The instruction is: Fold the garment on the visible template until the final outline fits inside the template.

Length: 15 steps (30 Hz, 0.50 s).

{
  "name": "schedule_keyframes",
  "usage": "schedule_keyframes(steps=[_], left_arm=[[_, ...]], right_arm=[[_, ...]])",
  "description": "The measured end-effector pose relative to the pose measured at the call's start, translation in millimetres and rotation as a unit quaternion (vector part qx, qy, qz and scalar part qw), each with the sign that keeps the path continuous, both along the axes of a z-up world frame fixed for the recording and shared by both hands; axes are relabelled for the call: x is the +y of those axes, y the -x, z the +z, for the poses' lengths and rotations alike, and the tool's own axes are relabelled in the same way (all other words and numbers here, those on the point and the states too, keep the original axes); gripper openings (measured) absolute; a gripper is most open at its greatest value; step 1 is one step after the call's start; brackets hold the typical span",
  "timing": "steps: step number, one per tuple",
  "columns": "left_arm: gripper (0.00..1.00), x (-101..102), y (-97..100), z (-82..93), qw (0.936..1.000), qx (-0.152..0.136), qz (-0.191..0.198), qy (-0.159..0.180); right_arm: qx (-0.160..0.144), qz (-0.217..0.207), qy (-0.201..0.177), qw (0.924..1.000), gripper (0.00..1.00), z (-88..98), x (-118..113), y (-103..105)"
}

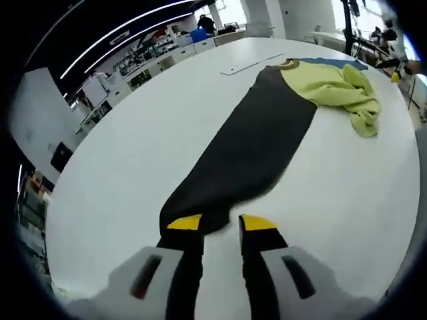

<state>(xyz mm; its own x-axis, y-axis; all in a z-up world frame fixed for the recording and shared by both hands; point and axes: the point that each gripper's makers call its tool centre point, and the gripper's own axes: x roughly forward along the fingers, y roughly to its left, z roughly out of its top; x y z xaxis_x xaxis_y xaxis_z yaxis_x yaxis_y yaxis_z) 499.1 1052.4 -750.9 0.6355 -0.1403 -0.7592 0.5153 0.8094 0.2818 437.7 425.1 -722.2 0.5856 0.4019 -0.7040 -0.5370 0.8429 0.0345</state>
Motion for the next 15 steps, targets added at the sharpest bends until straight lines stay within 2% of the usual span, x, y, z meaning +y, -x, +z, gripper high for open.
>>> schedule_keyframes(steps=[4, 7, 9, 11, 15], left_arm=[[0.12, -1.9, -3.9, -3.8, 1.0, 0.001, 0.002, -0.001], [0.09, 0.6, -3.6, -9.9, 0.9998, 0.01, 0.001, -0.014], [0.02, 2.7, -2.6, -10.6, 0.9998, 0.014, 0.007, -0.015], [0.01, 4.9, -1.6, -7.6, 0.9996, 0.008, 0.008, -0.025], [0.0, 8.2, 1.5, -8.2, 0.9996, 0.011, 0.011, -0.024]], right_arm=[[0.001, -0.005, -0.002, 1.0, 0.89, 1.0, -1.3, 2.3], [0.0, -0.008, -0.003, 1.0, 0.89, 1.1, -2.4, 4.9], [0.001, -0.011, -0.005, 0.9999, 0.89, 0.5, -3.4, 6.3], [0.001, -0.013, -0.005, 0.9999, 0.89, 0.6, -3.8, 7.4], [0.0, -0.017, -0.008, 0.9998, 0.89, 0.7, -4.3, 7.8]])
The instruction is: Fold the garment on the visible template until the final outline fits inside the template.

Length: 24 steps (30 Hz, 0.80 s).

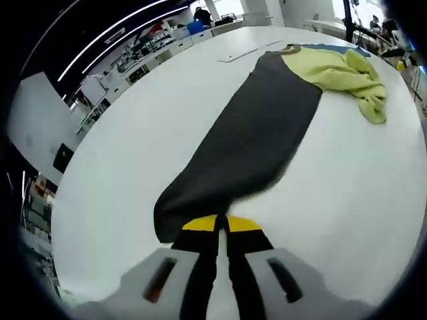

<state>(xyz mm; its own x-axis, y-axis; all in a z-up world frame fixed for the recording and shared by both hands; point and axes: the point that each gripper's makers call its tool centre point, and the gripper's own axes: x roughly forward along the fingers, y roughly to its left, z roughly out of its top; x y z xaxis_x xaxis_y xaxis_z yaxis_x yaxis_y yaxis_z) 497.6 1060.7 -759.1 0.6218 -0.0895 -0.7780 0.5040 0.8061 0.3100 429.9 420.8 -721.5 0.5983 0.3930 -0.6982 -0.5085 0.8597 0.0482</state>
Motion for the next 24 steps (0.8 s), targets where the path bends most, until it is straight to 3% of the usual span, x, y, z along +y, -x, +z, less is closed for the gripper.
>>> schedule_keyframes(steps=[6, 9, 14, 24], left_arm=[[0.0, 14.0, 11.5, 7.2, 0.9999, -0.003, 0.013, -0.001], [0.0, 32.2, 18.2, 11.5, 0.9983, -0.009, 0.056, 0.015], [0.0, 59.0, 27.2, 10.0, 0.9957, -0.007, 0.089, 0.024], [0.0, 56.3, 35.3, 2.6, 0.9932, -0.003, 0.113, 0.03]], right_arm=[[-0.002, 0.0, -0.002, 1.0, 0.88, -0.1, 1.5, -0.4], [-0.001, 0.001, -0.003, 1.0, 0.88, -1.1, 3.7, -0.1], [0.003, 0.004, -0.002, 1.0, 0.88, -4.0, 5.9, 1.5], [0.005, 0.01, -0.001, 0.9999, 0.88, -3.9, 11.6, 3.1]])
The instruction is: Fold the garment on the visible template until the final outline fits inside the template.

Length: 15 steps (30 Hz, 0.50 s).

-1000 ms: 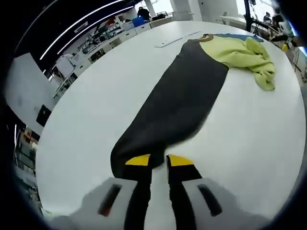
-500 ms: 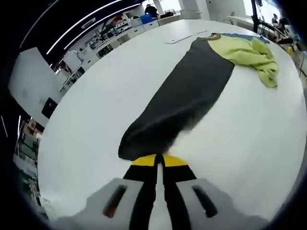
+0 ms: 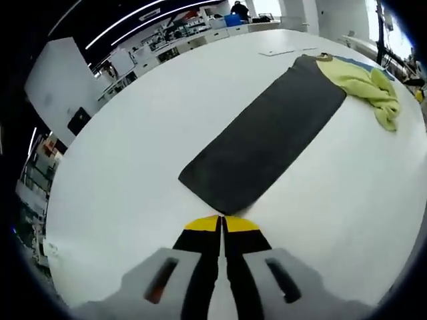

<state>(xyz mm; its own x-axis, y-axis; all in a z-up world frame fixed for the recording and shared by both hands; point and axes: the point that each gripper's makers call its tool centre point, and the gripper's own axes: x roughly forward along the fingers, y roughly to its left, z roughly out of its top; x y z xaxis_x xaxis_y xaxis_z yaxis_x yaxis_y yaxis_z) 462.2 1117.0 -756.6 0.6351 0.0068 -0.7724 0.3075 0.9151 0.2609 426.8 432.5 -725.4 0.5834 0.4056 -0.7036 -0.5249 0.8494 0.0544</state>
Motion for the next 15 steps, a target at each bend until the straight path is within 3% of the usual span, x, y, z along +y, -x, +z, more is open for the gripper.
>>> schedule_keyframes(steps=[6, 7, 11, 15], left_arm=[[0.0, -6.6, 3.5, 7.7, 0.9998, -0.015, 0.003, 0.013], [0.05, -7.7, 3.0, 10.8, 0.9996, -0.024, 0.003, 0.017], [0.41, -15.5, 4.4, 17.6, 0.9988, -0.039, 0.001, 0.029], [0.56, -26.9, 8.9, 21.0, 0.9976, -0.047, -0.01, 0.051]], right_arm=[[0.001, -0.002, -0.001, 1.0, 0.88, -0.4, -2.1, 2.7], [0.0, -0.003, -0.002, 1.0, 0.88, -0.1, -2.0, 3.3], [0.001, -0.003, -0.004, 1.0, 0.88, -1.8, -2.1, 4.9], [-0.001, -0.005, -0.011, 0.9999, 0.88, -2.5, 0.1, 4.5]])
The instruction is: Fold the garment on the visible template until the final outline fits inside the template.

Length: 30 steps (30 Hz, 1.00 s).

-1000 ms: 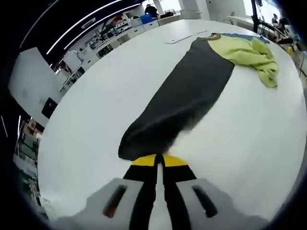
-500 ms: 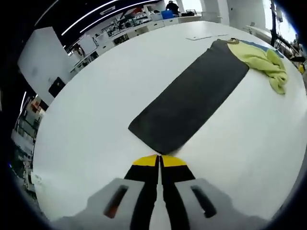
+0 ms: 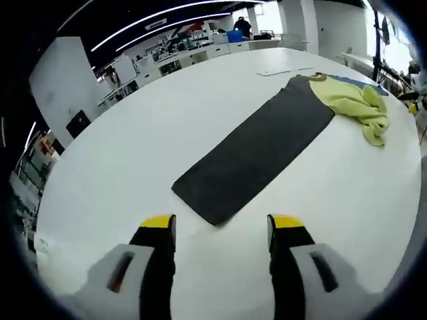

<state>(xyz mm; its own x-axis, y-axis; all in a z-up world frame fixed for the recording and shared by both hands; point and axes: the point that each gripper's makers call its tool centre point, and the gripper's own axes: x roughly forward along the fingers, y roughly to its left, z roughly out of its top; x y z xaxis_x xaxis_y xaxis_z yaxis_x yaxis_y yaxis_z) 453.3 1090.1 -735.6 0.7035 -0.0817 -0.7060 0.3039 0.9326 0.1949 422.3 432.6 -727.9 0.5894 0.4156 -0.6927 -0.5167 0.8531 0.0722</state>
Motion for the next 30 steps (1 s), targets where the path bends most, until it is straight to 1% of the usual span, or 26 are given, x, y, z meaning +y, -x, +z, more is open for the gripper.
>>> schedule_keyframes(steps=[2, 4, 6, 8, 12, 14, 18, 19, 20, 21, 22, 23, 24, 26, 27, 28, 29, 30], left_arm=[[0.63, -7.8, 2.3, 2.8, 0.9999, -0.005, -0.002, 0.014], [0.68, -16.3, 6.5, 4.8, 0.9998, -0.005, -0.004, 0.021], [0.68, -25.7, 9.0, 8.6, 0.9994, -0.011, -0.011, 0.03], [0.69, -38.2, 12.8, 13.0, 0.9987, -0.015, -0.014, 0.047], [0.66, -62.0, 21.8, 22.8, 0.9967, -0.025, -0.021, 0.074], [0.66, -68.8, 25.0, 25.2, 0.9962, -0.027, -0.023, 0.08], [0.61, -91.9, 32.7, 31.3, 0.9934, -0.031, -0.032, 0.106], [0.61, -107.8, 34.0, 34.8, 0.9894, -0.037, -0.047, 0.132], [0.61, -114.2, 36.7, 34.5, 0.9886, -0.034, -0.05, 0.138], [0.61, -119.1, 40.5, 30.9, 0.9905, -0.023, -0.053, 0.125], [0.62, -124.7, 42.0, 30.6, 0.99, -0.025, -0.057, 0.127], [0.62, -137.7, 44.2, 31.6, 0.9866, -0.026, -0.067, 0.146], [0.62, -143.8, 46.2, 30.2, 0.9853, -0.019, -0.066, 0.156], [0.61, -155.3, 45.5, 29.0, 0.9827, -0.018, -0.069, 0.171], [0.6, -165.8, 45.8, 28.2, 0.9806, -0.015, -0.074, 0.181], [0.59, -171.4, 45.7, 26.5, 0.9803, -0.015, -0.076, 0.182], [0.59, -182.1, 48.0, 22.5, 0.9788, -0.002, -0.086, 0.186], [0.58, -189.3, 49.0, 21.1, 0.9775, 0.003, -0.09, 0.191]], right_arm=[[-0.001, 0.003, -0.001, 1.0, 0.88, -0.2, 2.2, 0.4], [-0.002, 0.005, -0.003, 1.0, 0.88, 0.1, 4.5, 0.5], [-0.003, 0.006, -0.006, 1.0, 0.88, 0.4, 5.7, 0.1], [-0.005, 0.009, -0.007, 0.9999, 0.88, 1.1, 7.2, -0.2], [-0.01, 0.012, -0.01, 0.9998, 0.87, 3.9, 8.4, -1.9], [-0.009, 0.012, -0.016, 0.9998, 0.85, 4.9, 9.6, -2.6], [-0.012, 0.014, -0.019, 0.9996, 0.84, 5.0, 12.5, -4.1], [-0.013, 0.015, -0.021, 0.9996, 0.84, 4.8, 14.3, -3.8], [-0.012, 0.017, -0.022, 0.9995, 0.84, 4.6, 15.6, -3.5], [-0.012, 0.019, -0.024, 0.9995, 0.84, 4.2, 17.6, -3.1], [-0.01, 0.02, -0.023, 0.9995, 0.84, 3.5, 18.5, -2.6], [-0.01, 0.023, -0.023, 0.9994, 0.84, 3.3, 19.5, -1.9], [-0.011, 0.024, -0.024, 0.9994, 0.84, 3.6, 20.5, -1.5], [-0.011, 0.028, -0.023, 0.9993, 0.84, 3.0, 22.9, -0.5], [-0.012, 0.03, -0.022, 0.9992, 0.84, 2.3, 24.2, 0.0], [-0.011, 0.034, -0.021, 0.9991, 0.84, 1.3, 26.2, 1.0], [-0.011, 0.039, -0.018, 0.999, 0.84, 0.3, 28.8, 2.1], [-0.012, 0.042, -0.017, 0.9989, 0.84, 0.2, 30.8, 2.6]])
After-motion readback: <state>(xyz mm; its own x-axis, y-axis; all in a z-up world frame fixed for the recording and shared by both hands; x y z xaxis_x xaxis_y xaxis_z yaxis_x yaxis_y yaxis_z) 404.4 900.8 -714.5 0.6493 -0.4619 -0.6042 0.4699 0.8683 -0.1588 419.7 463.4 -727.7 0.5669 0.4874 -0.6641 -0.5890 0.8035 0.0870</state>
